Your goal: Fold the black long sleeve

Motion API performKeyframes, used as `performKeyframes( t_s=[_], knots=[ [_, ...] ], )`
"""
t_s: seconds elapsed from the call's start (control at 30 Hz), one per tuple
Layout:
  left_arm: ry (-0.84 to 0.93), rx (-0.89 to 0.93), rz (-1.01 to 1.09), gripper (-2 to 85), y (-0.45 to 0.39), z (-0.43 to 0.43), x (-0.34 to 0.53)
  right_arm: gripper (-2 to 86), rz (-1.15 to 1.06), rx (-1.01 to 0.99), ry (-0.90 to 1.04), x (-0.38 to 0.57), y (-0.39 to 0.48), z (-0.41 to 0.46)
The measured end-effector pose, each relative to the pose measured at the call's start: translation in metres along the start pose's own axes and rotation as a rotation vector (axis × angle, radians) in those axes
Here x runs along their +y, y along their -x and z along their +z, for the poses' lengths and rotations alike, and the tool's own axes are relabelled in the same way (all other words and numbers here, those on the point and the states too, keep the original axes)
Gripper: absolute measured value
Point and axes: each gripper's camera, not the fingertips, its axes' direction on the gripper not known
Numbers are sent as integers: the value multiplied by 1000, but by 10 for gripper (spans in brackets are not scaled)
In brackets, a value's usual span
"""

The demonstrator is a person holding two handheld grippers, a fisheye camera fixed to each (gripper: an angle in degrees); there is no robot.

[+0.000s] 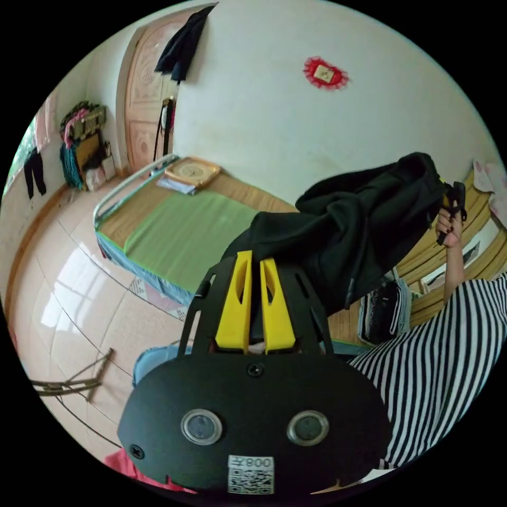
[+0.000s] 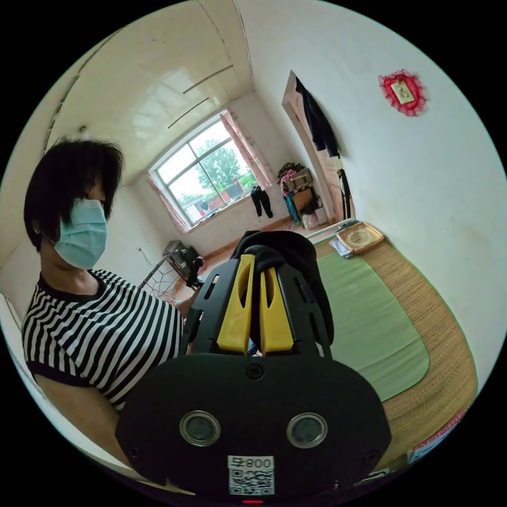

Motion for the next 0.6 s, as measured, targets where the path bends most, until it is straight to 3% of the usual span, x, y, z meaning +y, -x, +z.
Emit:
performKeyframes(
  t_s=[0.37,0.6],
  knots=[
    [-350,-54,325,9,-137,-162,-147,0,-185,153,-213,-19,82,-199],
    [-487,-121,462,11,-205,-206,-243,0,-298,271,-268,-51,95,-285]
  ],
)
